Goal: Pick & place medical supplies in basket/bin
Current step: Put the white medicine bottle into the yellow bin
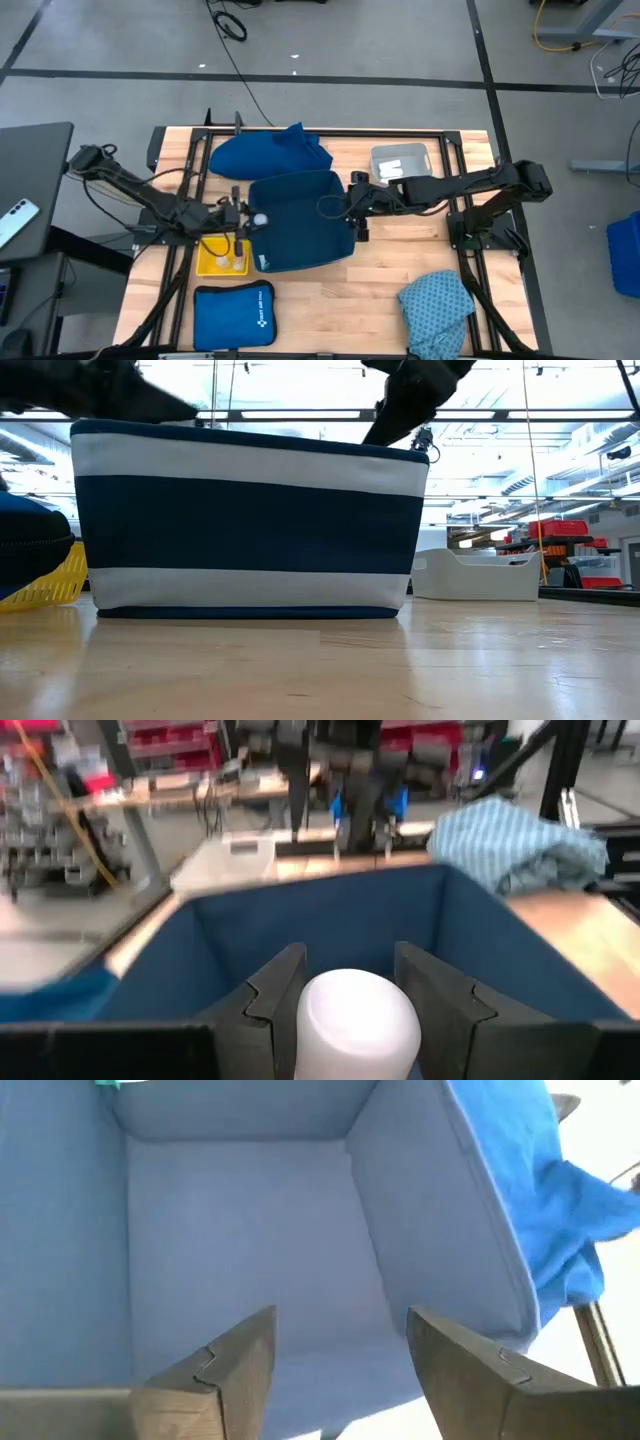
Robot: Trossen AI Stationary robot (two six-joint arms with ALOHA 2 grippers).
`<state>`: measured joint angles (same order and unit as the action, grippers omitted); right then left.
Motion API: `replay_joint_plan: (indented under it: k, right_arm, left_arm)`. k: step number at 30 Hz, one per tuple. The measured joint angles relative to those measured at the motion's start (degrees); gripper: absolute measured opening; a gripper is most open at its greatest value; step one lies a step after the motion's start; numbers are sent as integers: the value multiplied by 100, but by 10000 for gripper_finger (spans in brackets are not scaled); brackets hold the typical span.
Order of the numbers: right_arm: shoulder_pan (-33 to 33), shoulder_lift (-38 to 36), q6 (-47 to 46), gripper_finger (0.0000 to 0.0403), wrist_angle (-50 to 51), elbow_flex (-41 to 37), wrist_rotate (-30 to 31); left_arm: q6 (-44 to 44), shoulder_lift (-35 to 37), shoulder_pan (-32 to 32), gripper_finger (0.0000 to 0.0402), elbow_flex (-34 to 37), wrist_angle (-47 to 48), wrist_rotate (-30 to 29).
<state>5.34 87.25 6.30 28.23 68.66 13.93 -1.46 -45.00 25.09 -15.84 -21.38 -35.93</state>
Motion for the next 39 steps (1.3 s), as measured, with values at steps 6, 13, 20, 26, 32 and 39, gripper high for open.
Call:
replay_joint_plan:
  k: [6,13,20,26,32,39]
  right_arm:
    - [104,-121,-398,231,785,-7,-31]
    - [257,-127,-610,231,903,-7,-16]
    - [292,-127,-608,231,930,-7,-15]
    - [274,-127,-671,231,964,-7,-15]
    - [296,-127,-772,231,1078,-7,-24]
    - [296,-127,-809,231,1102,-7,-37]
  left_arm:
    - [1061,317,755,143,0,1304,-751]
    - [1786,524,1413,143,-2,2162,-1014]
    - [1498,687,1833,143,-52,1975,-1464]
    - [1089,891,2230,143,-727,2698,-1513]
    - [2680,877,2753,143,-1569,5316,-1443]
    - [4320,781,3169,143,-1584,6521,-748]
